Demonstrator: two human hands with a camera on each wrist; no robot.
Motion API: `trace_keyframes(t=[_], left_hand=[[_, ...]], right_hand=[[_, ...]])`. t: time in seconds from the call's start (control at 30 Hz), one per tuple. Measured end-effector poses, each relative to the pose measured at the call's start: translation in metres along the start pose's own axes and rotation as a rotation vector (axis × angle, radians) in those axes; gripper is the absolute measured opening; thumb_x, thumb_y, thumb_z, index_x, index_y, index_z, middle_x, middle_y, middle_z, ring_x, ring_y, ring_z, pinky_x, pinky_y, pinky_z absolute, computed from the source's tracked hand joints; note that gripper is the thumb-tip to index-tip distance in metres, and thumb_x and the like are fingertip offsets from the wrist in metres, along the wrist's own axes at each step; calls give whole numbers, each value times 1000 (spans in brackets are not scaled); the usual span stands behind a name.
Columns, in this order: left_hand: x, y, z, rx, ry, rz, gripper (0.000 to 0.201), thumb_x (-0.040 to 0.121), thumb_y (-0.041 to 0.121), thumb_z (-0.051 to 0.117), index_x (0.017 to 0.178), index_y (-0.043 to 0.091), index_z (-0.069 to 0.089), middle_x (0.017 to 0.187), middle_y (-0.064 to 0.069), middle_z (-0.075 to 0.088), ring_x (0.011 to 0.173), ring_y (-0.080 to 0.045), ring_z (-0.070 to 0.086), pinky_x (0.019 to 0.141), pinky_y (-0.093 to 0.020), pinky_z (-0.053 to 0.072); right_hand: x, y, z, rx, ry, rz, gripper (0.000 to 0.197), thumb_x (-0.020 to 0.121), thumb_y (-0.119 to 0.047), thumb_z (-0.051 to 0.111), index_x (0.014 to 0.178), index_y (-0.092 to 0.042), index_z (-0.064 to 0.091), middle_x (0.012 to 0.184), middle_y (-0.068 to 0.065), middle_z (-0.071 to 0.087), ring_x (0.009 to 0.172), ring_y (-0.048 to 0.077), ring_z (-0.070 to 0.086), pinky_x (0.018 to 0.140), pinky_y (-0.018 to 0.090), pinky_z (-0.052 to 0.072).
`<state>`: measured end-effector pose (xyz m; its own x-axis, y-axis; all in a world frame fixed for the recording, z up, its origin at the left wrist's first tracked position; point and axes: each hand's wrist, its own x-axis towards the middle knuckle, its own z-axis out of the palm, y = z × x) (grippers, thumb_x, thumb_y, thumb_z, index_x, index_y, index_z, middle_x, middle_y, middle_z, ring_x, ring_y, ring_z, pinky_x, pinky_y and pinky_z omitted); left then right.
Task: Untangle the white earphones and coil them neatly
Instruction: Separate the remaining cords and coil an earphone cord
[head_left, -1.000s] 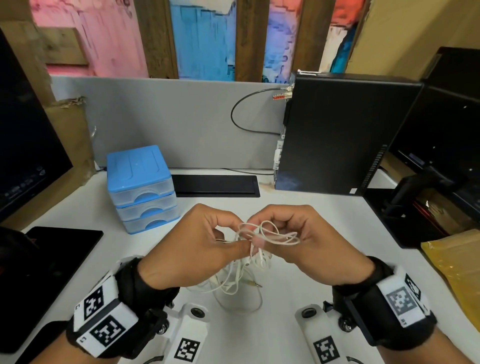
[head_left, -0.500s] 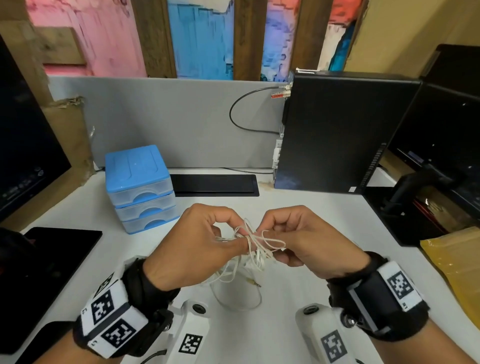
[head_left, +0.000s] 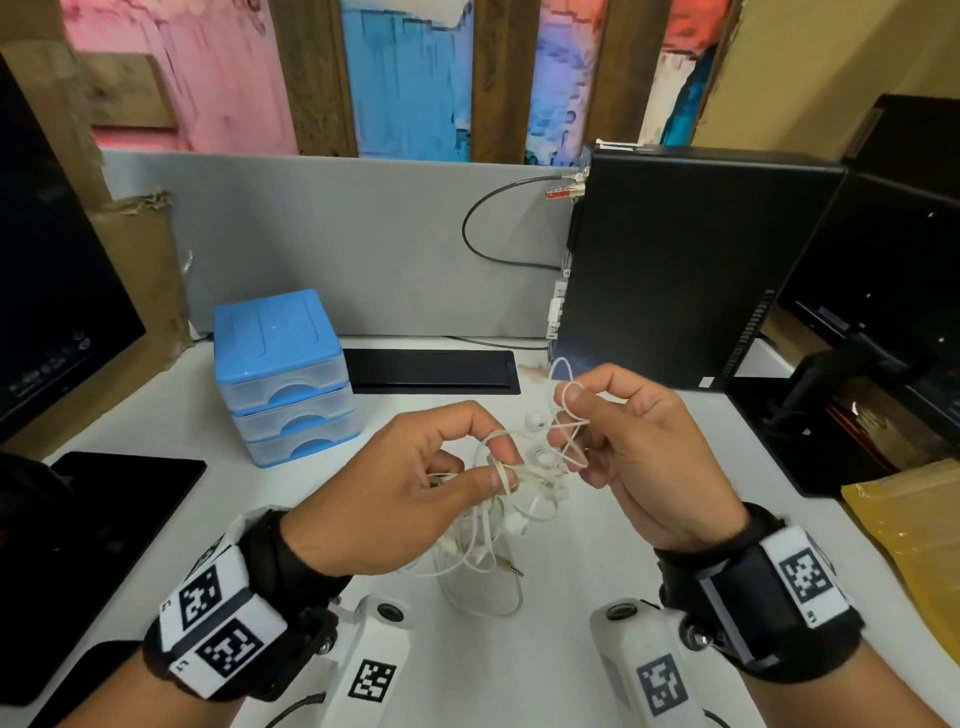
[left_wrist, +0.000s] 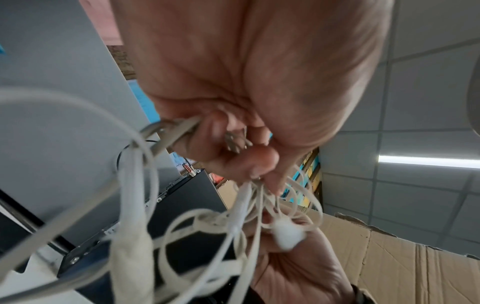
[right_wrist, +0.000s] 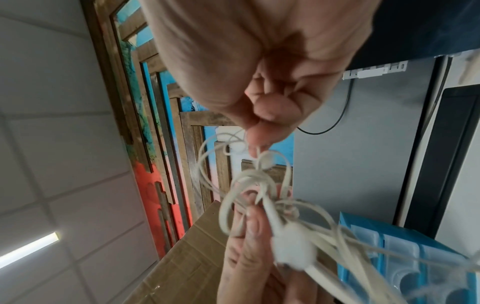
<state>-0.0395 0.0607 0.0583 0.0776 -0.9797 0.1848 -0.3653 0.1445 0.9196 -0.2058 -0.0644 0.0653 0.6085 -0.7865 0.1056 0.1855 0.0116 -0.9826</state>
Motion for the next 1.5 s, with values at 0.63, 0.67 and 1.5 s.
trace_keyframes(t=[0.63, 0.67, 1.5], left_hand=[[5, -1, -8, -319, 61, 9, 3, 92, 14, 61, 89, 14, 62, 79, -9, 65, 34, -12, 32, 38, -16, 31], [5, -1, -8, -327, 53, 5, 4, 91, 15, 60, 88, 16, 63, 78, -10, 64, 34, -12, 31, 38, -16, 31], [7, -4, 5, -395, 47, -129, 14, 87, 21, 71, 86, 10, 79, 74, 1, 70, 61, -4, 59, 57, -13, 44]], right_hand=[[-4, -12, -17, -359, -437, -95, 32, 76, -45, 79, 87, -15, 78, 60, 31, 39, 53, 35, 30, 50, 28, 39], [-5, -12, -19, -381, -463, -80, 32, 77, -44, 79, 88, -14, 79, 60, 32, 38, 55, 39, 29, 51, 27, 38], [-6, -12, -23, -407, -513, -5, 17, 89, -27, 72, 91, -10, 75, 59, 20, 38, 50, 29, 25, 48, 27, 27]])
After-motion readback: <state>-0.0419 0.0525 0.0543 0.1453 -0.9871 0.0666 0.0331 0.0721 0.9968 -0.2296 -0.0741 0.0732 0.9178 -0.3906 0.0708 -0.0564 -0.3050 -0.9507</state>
